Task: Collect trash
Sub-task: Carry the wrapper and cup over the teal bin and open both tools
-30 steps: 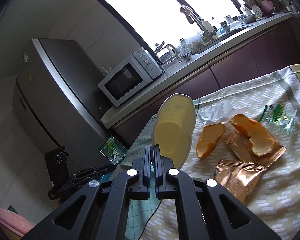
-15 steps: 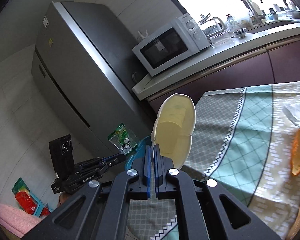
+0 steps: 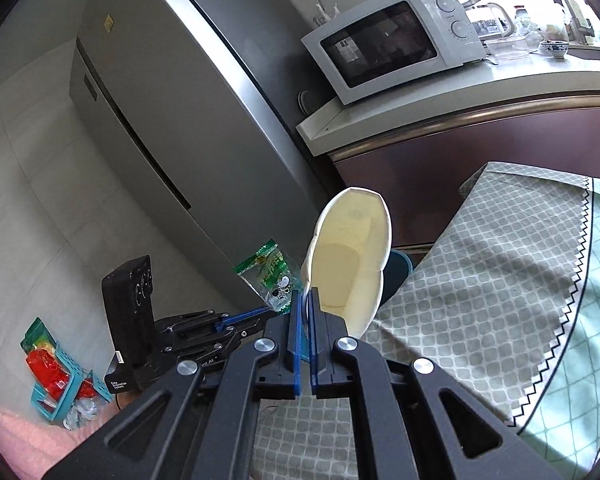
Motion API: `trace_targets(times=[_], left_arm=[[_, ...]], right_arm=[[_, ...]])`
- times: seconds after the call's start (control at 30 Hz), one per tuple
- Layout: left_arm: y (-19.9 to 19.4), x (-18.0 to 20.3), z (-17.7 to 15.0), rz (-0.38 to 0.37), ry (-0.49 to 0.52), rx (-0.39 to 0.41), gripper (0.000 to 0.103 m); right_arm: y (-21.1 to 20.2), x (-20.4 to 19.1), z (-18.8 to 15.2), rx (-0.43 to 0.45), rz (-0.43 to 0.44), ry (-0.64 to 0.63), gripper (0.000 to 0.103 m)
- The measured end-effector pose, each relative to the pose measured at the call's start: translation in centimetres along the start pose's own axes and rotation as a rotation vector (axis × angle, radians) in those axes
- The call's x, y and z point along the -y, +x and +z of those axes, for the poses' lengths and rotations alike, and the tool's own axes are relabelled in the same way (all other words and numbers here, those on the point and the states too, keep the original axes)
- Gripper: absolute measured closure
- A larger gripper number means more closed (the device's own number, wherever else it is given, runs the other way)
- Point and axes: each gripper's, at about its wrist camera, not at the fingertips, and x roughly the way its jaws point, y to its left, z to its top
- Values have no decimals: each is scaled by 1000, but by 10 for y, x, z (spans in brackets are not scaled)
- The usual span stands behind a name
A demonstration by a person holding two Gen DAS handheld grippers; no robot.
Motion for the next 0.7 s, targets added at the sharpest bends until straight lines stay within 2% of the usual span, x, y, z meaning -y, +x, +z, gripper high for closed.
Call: trace_targets(times=[0.33,0.7], left_arm=[[38,-21,-7,8,-49,-76,95],[81,-31,-9,31,-67,-138,95]], right_arm=[[54,-5,6,-91,-25,4,101],[89,1,0,-159,-56,26,101]])
